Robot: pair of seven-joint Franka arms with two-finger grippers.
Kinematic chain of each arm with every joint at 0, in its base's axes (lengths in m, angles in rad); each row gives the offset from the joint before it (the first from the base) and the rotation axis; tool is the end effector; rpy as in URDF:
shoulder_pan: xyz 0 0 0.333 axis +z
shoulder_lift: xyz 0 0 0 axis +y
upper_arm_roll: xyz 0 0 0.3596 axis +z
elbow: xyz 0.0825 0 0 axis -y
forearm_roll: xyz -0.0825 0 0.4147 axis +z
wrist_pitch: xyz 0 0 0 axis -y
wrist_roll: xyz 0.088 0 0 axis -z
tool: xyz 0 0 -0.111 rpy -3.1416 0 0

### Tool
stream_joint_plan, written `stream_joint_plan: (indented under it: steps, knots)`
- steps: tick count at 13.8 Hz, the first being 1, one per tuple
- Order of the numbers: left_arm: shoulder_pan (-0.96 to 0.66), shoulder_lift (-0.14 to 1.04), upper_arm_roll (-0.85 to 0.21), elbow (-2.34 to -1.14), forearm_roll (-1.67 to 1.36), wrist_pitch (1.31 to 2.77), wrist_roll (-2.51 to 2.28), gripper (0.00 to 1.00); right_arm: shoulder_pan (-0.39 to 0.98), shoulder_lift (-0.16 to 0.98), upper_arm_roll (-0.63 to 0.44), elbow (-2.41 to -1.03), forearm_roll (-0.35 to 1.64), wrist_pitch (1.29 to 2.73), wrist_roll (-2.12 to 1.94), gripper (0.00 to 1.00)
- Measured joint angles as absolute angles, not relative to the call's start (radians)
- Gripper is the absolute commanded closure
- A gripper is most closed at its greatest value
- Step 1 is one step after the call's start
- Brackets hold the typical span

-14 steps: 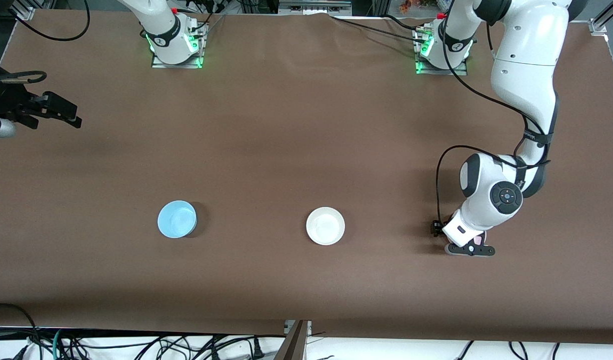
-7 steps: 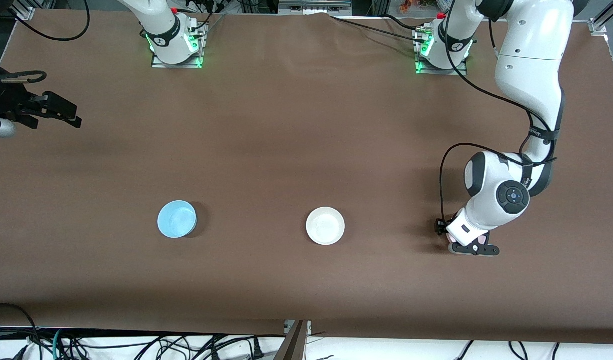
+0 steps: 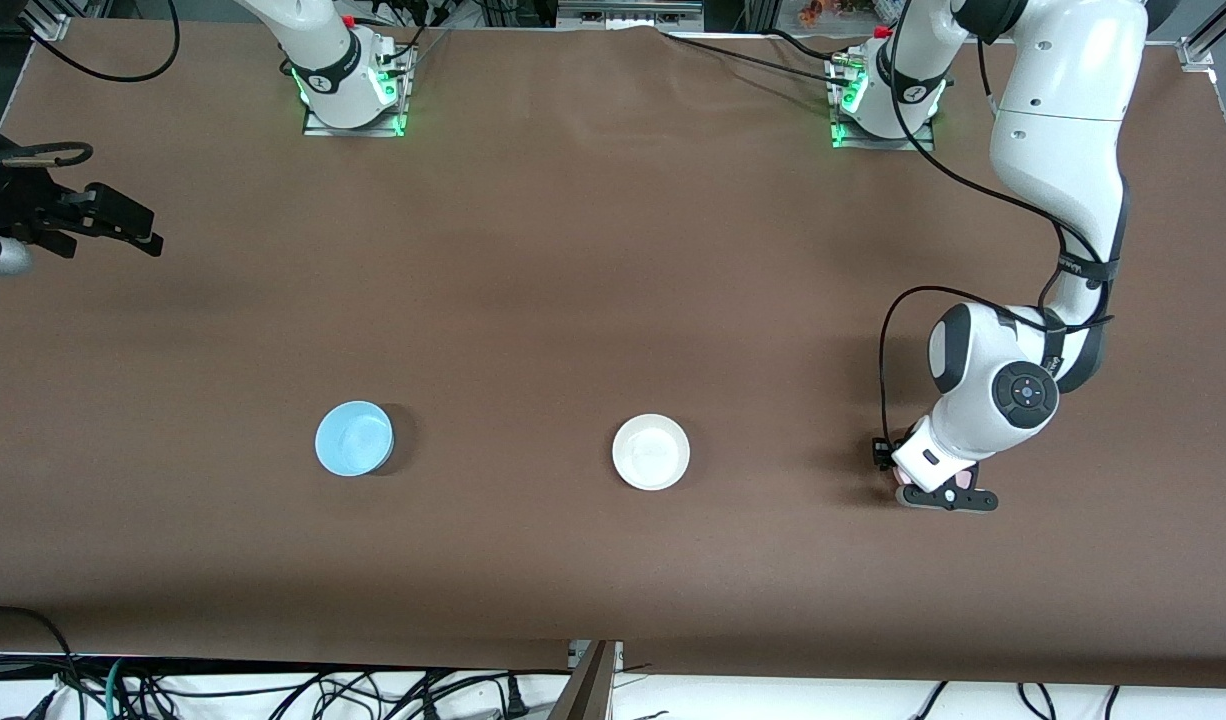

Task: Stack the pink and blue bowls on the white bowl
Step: 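Close the left gripper on the pink bowl's rim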

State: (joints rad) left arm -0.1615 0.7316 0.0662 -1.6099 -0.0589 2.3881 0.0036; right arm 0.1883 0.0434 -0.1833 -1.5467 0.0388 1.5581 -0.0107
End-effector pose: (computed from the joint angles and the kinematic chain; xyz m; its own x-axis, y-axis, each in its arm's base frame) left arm 0.7457 -0.0792 0.2099 0.9960 -0.0748 0.0486 -0.0748 -0.9972 -0.0020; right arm 0.5984 0.0099 0.6499 0.9994 0.0161 -0.0309 0.0151 -0.9994 -0.0312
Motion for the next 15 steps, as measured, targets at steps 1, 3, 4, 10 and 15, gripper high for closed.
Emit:
stream_joint_plan:
  steps: [1, 3, 4, 10, 15]
  knots:
    - [-0.161, 0.732, 0.066, -1.611, -0.054, 2.388, 0.006, 0.66, 0.188, 0.043, -0.183, -1.547, 0.039, 1.558, -0.011, 0.0]
    - [-0.161, 0.732, 0.066, -1.612, -0.019, 2.388, 0.008, 0.67, 0.188, 0.043, -0.184, -1.547, 0.039, 1.558, -0.011, 0.0]
    - [-0.161, 0.732, 0.066, -1.612, -0.007, 2.388, 0.008, 0.73, 0.188, 0.043, -0.184, -1.547, 0.039, 1.558, -0.011, 0.0]
    - [-0.161, 0.732, 0.066, -1.613, -0.001, 2.388, 0.008, 1.0, 0.188, 0.043, -0.184, -1.547, 0.039, 1.558, -0.011, 0.0]
    - [-0.161, 0.724, 0.069, -1.612, 0.002, 2.384, 0.005, 1.0, 0.188, 0.043, -0.184, -1.547, 0.039, 1.558, -0.011, 0.0]
